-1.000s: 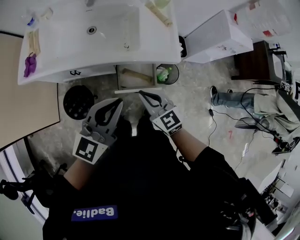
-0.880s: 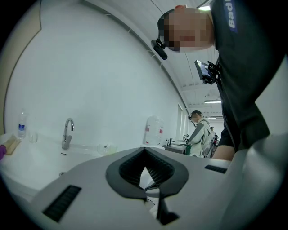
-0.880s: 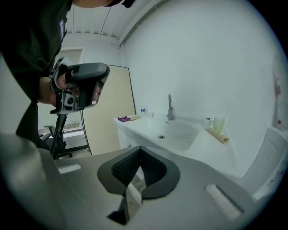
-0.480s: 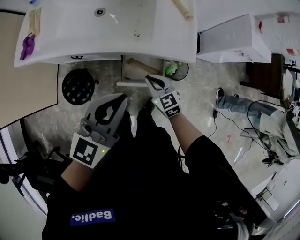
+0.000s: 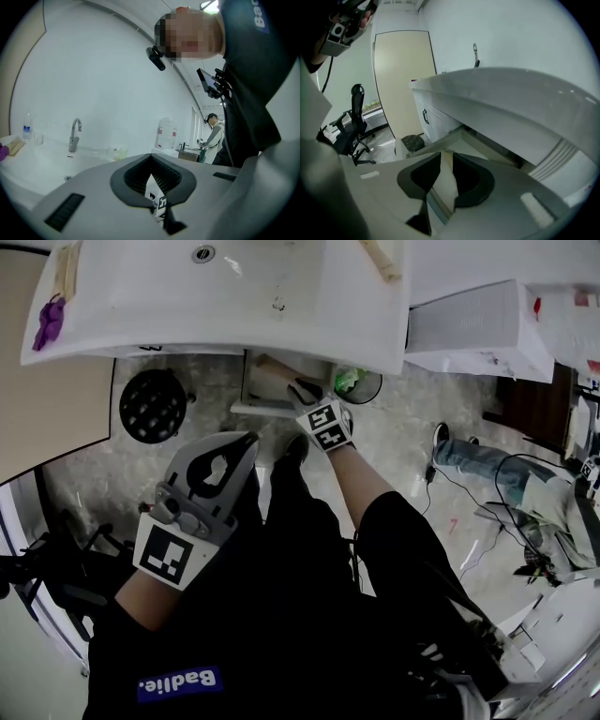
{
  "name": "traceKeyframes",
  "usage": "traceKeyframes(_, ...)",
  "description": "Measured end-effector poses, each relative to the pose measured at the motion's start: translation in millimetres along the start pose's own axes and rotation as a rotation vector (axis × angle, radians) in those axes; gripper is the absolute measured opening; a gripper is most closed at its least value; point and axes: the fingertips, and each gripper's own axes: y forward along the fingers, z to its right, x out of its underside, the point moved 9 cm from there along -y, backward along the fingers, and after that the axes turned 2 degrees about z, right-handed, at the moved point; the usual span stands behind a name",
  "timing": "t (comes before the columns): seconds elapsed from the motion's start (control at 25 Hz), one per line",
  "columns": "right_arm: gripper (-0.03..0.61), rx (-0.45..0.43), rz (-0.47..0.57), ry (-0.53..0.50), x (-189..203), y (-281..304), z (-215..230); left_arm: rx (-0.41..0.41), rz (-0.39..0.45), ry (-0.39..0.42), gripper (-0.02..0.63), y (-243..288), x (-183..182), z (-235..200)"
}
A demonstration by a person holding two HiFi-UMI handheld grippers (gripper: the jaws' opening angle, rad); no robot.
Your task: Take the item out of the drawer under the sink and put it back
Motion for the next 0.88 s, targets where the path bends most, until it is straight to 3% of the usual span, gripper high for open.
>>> traceKeyframes(0.28, 0.109, 0.023, -0.147, -0.068, 20, 42, 12, -0.028, -0.022, -0.014, 0.006, -9, 16, -9)
traceKeyframes(0.48, 0.112, -0.021, -0.306, -0.092, 23, 66, 16, -0.048, -0.018, -0.030, 0.005, -17, 25, -14)
traceKeyframes(0.88, 0.130, -0.067, -0.458, -0.144, 22, 88, 26, -0.065, -0.014, -0.049, 0.006, -26, 30, -24)
